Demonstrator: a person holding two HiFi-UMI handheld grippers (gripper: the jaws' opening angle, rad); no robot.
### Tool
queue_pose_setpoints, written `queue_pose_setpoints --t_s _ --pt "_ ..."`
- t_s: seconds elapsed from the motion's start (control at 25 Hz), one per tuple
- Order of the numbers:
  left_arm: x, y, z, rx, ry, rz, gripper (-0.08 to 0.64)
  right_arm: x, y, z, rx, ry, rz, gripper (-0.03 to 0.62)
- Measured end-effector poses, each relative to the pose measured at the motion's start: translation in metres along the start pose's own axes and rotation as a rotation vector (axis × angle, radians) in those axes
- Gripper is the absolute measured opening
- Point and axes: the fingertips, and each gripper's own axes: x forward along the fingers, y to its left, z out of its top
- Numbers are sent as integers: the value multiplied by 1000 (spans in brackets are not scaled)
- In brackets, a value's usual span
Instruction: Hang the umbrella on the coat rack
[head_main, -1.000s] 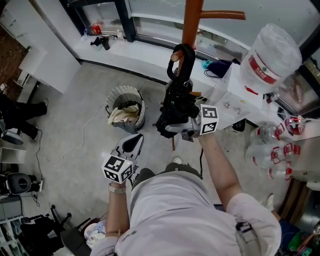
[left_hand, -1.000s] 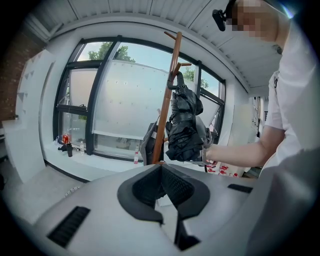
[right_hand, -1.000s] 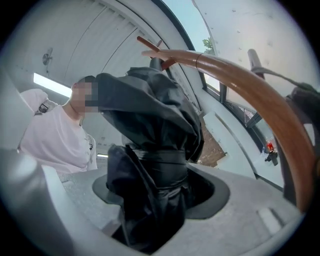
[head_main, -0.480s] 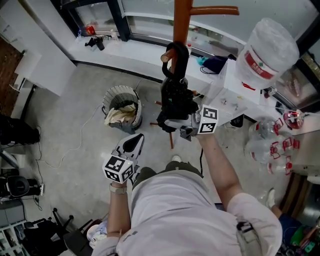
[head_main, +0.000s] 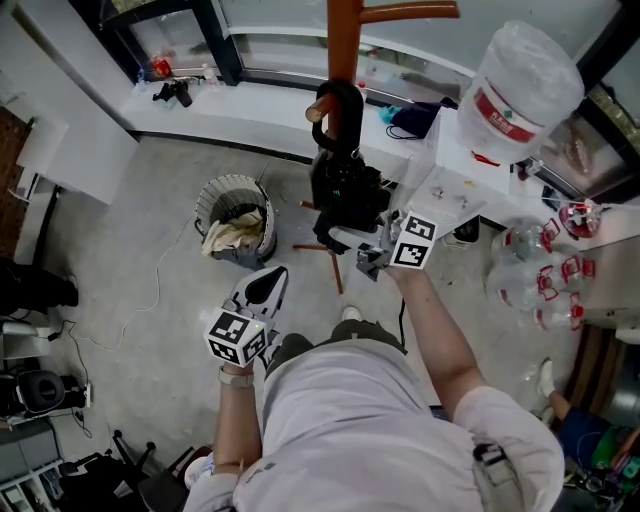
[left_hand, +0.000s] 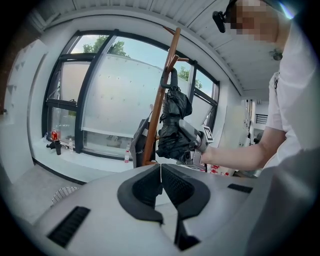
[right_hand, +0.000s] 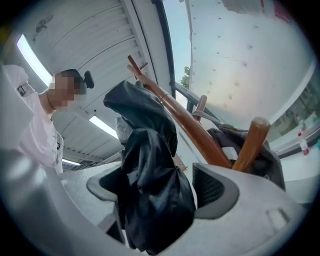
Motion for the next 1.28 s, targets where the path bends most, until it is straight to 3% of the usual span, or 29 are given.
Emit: queue_pose_setpoints --t_s 0.24,0.52,0.96,1.28 --pt "3 -2 -4 7 7 -49 5 -14 -12 -3 22 -27 -128 411" --pt "9 -9 -9 14 21 -117 4 -51 -30 -39 0 59 -376 411" --pt "30 -24 -12 33 49 -238 3 -106 -3 -51 62 -29 -518 411" --pt "44 -49 -4 71 46 -336 5 -134 41 -30 -88 -36 -668 352"
